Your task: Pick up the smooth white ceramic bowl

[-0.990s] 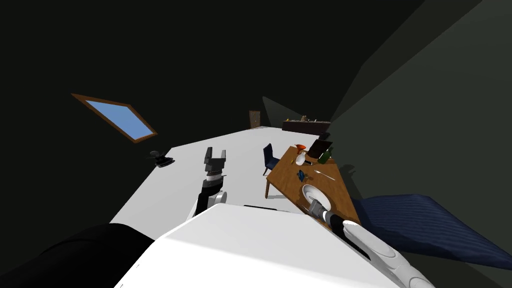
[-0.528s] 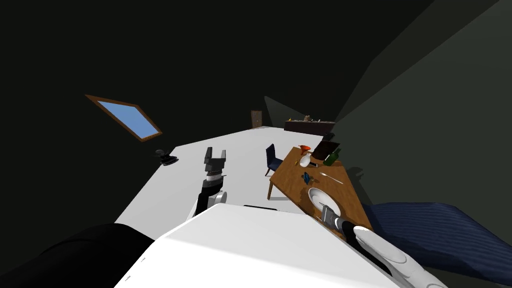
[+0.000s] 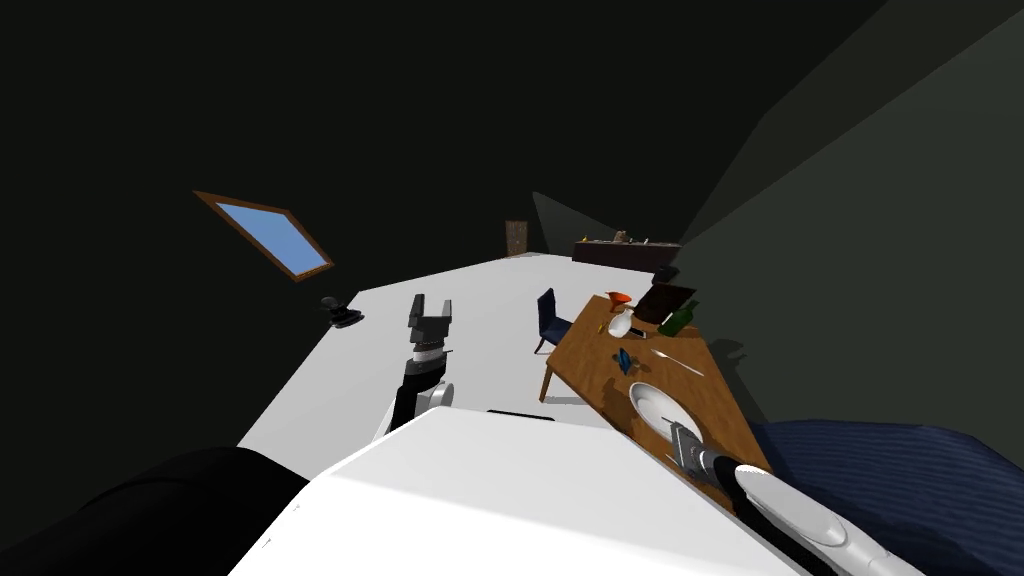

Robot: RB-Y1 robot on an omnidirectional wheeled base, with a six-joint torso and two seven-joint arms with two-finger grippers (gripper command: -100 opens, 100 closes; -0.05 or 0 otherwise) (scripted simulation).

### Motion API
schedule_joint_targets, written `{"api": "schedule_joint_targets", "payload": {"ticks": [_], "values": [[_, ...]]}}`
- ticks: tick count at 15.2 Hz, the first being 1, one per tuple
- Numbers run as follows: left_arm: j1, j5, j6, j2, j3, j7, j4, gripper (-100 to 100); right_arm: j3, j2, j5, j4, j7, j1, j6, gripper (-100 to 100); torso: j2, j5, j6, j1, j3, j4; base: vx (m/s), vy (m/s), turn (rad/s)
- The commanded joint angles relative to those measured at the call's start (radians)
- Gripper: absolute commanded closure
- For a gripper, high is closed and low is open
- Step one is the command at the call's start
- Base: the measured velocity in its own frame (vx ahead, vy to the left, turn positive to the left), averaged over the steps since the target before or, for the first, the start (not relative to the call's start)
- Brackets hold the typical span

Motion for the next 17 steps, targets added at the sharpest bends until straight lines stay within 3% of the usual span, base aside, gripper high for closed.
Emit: {"api": "schedule_joint_targets", "payload": {"ticks": [1,4,17], "values": [[0.000,0.000,0.000,0.000,0.000,0.000,0.000,0,0.000,0.000,0.000,0.000,0.000,0.000,0.000,-100,0.000,0.000,0.000,0.000,0.000,0.000,0.004,0.034,0.016],[0.000,0.000,0.000,0.000,0.000,0.000,0.000,0,-0.010,0.017,-0.052,0.026,-0.038,0.048,0.043,-100,0.005,-0.001,-0.001,-0.006,0.003,0.001,-0.097,-0.046,0.391],[-0.001,0.000,0.000,0.000,0.000,0.000,0.000,0,-0.061,0.081,-0.221,0.106,-0.129,0.193,0.150,-100,0.013,-0.002,-0.001,-0.009,0.008,0.003,-0.166,-0.027,0.497]]}}
